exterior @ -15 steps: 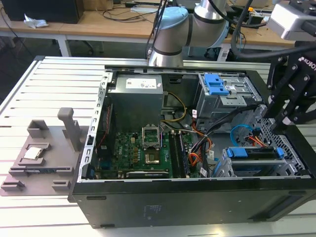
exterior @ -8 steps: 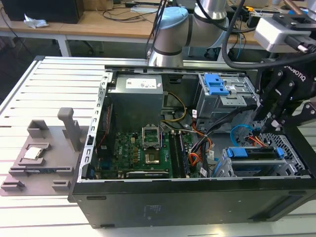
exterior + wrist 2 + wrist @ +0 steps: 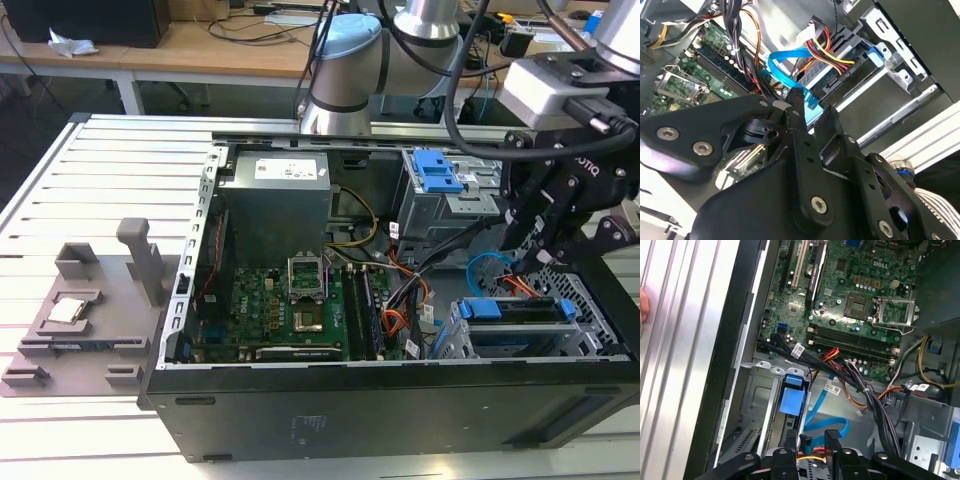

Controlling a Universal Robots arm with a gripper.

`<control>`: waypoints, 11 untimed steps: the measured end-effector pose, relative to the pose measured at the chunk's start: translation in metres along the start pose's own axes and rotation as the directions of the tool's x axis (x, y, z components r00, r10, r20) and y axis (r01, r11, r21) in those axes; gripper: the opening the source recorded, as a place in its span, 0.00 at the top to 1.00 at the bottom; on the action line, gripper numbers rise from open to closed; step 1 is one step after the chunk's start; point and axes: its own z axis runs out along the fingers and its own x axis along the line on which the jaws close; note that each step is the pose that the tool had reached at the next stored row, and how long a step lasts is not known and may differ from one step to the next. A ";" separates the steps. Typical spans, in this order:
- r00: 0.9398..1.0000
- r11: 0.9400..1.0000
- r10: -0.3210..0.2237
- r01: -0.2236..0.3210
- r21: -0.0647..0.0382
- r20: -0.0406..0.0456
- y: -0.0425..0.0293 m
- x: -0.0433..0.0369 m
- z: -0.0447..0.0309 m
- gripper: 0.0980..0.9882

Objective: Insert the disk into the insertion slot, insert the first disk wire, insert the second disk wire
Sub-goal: 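Insert the second disk wire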

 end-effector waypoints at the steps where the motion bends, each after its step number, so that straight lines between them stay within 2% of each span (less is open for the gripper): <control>1: 1.000 1.000 -0.003 0.003 0.000 0.000 0.0000 0.0000 0.0019 0.70; 4: 1.000 1.000 -0.004 0.004 0.000 -0.001 -0.0002 -0.0001 0.0071 0.70; 9: 1.000 1.000 -0.004 0.004 -0.001 -0.003 -0.0002 0.0000 0.0078 0.70; 10: 1.000 1.000 -0.004 0.004 -0.001 -0.004 -0.0002 0.0000 0.0078 0.72; 11: 1.000 1.000 -0.004 0.004 -0.001 -0.004 -0.0002 0.0000 0.0078 0.87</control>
